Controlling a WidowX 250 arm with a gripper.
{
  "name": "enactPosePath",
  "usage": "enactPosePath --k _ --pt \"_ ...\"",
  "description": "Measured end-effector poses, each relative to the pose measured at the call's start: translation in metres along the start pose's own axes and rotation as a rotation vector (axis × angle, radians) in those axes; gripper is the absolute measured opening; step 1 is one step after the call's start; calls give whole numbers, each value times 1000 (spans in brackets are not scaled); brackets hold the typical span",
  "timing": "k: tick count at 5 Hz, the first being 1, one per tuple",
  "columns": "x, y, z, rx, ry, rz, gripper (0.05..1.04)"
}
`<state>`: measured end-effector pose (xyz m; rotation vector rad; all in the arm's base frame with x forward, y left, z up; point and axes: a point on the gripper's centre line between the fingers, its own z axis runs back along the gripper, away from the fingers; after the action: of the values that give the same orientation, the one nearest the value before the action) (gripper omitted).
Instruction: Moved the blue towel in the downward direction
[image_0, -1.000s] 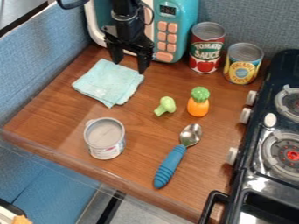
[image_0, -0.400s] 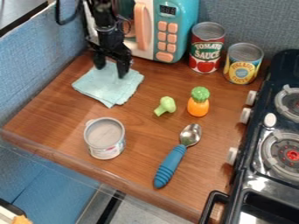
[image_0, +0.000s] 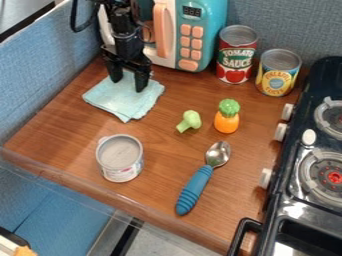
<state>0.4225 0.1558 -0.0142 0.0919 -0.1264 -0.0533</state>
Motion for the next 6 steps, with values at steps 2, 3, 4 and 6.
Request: enactPosePath --k 2,3,4,6 --pt "-26 0 -3 5 27 11 997" --pt "-47 -2 -1 -10 29 15 999" --pt "-71 3 0 -2 33 14 999" --pt "-122 24 4 19 66 58 999"
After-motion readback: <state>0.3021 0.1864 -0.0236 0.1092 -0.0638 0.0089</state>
